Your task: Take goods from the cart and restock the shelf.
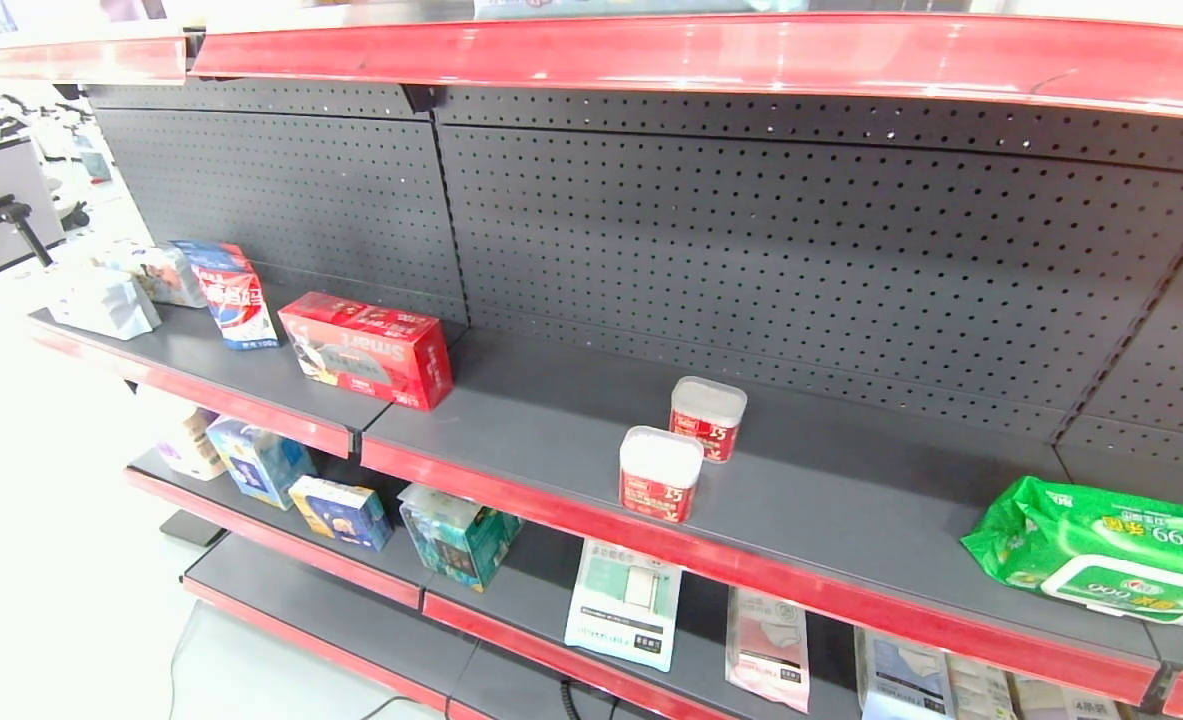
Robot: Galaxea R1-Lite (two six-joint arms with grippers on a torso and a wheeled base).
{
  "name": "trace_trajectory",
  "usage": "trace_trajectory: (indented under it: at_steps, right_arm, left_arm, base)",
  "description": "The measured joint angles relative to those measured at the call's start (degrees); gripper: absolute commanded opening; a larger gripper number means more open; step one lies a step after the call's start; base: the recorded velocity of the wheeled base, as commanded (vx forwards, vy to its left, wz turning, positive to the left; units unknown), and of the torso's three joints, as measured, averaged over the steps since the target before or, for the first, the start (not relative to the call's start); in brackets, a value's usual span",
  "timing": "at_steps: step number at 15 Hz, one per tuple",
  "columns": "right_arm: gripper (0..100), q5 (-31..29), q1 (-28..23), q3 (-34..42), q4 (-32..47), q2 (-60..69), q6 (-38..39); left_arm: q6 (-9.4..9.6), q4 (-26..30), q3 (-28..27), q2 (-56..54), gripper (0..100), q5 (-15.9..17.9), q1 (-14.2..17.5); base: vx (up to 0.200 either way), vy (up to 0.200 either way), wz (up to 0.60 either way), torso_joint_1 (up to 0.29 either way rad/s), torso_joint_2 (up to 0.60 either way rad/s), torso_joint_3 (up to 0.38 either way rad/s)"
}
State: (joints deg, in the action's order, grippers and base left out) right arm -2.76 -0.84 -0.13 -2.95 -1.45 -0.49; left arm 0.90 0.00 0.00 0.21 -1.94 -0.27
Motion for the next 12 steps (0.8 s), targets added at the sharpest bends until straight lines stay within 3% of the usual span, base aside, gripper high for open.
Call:
trace_trajectory:
  at_steps: [4, 12]
  right_arm:
    - [100, 3.57, 0.73, -0.07, 3.16, 1.23, -2.35]
    - [100, 1.63, 0.77, 0.04, 3.19, 1.52, 0.67]
  left_arm:
    - [0.1, -0.02, 0.0, 0.0, 100, 0.02, 0.0]
    - [0.05, 0.0, 0.0, 0.0, 100, 0.05, 0.0]
  base:
    - [0.0, 0.0, 0.0, 0.0, 0.0, 0.0]
    - [0.0, 0.0, 0.0, 0.0, 0.0, 0.0]
